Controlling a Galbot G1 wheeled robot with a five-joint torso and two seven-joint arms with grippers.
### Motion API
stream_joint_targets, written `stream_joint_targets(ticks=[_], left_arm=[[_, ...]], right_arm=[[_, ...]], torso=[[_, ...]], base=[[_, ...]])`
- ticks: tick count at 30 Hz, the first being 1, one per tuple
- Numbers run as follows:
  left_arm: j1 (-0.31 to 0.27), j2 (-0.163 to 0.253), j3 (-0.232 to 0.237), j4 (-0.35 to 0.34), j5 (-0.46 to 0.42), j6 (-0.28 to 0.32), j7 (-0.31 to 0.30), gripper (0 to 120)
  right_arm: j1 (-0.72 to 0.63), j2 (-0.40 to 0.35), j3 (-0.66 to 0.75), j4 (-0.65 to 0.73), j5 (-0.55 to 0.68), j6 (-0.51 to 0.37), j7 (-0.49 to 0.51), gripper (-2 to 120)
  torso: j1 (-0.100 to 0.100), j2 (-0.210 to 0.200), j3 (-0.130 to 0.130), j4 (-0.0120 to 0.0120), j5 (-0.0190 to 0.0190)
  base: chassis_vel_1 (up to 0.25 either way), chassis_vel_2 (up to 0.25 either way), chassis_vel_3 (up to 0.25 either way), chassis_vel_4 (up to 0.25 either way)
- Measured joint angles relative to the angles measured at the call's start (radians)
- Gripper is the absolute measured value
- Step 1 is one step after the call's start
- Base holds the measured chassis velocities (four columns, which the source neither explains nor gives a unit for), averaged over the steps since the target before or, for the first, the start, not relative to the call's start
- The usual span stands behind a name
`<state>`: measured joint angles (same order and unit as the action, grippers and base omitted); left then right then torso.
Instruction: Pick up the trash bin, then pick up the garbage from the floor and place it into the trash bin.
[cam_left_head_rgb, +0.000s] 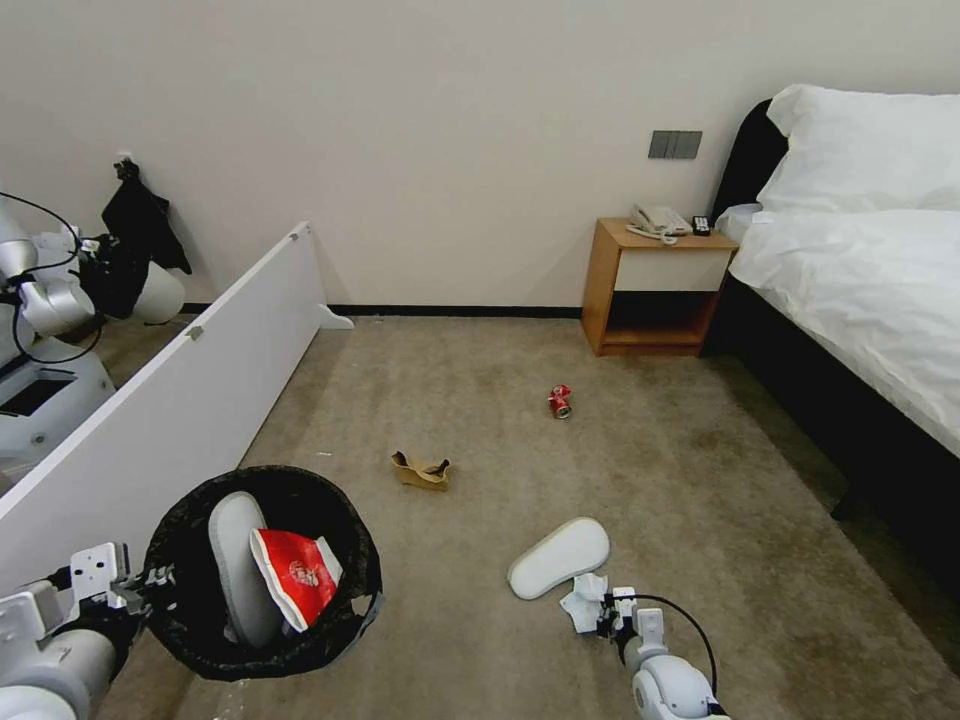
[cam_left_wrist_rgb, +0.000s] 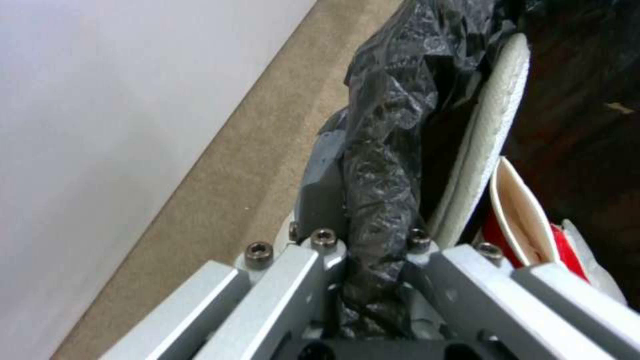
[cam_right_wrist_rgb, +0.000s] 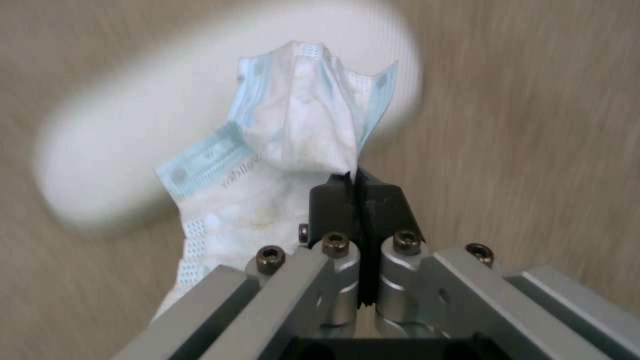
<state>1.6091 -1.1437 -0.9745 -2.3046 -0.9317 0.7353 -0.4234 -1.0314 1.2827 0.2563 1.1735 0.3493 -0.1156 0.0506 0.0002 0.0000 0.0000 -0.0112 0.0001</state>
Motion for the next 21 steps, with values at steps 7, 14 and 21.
stream_joint_targets(ticks=[7,14,21], left_arm=[[0.001,-0.001,0.013,-0.001,0.002,0.0,-0.002,1],[-0.003,0.004,0.013,-0.005,0.001,0.0,-0.005,1],[0.005,0.009,0.016,-0.013,0.001,0.0,-0.006,1]], right_arm=[[-0.036,-0.063,-0.002,0.206,-0.075,0.166,-0.044,0],[-0.029,-0.162,-0.041,0.419,-0.009,0.174,-0.052,0],[0.134,-0.29,-0.177,0.646,0.217,0.112,-0.081,0]], torso=[[0.0,0.0,0.0,0.0003,0.0],[0.0,0.0,0.0,-0.0003,-0.0003],[0.0,0.0,0.0,-0.0002,-0.0001]], base=[[0.0,0.0,0.0,0.0],[0.0,0.0,0.0,0.0],[0.0,0.0,0.0,0.0]])
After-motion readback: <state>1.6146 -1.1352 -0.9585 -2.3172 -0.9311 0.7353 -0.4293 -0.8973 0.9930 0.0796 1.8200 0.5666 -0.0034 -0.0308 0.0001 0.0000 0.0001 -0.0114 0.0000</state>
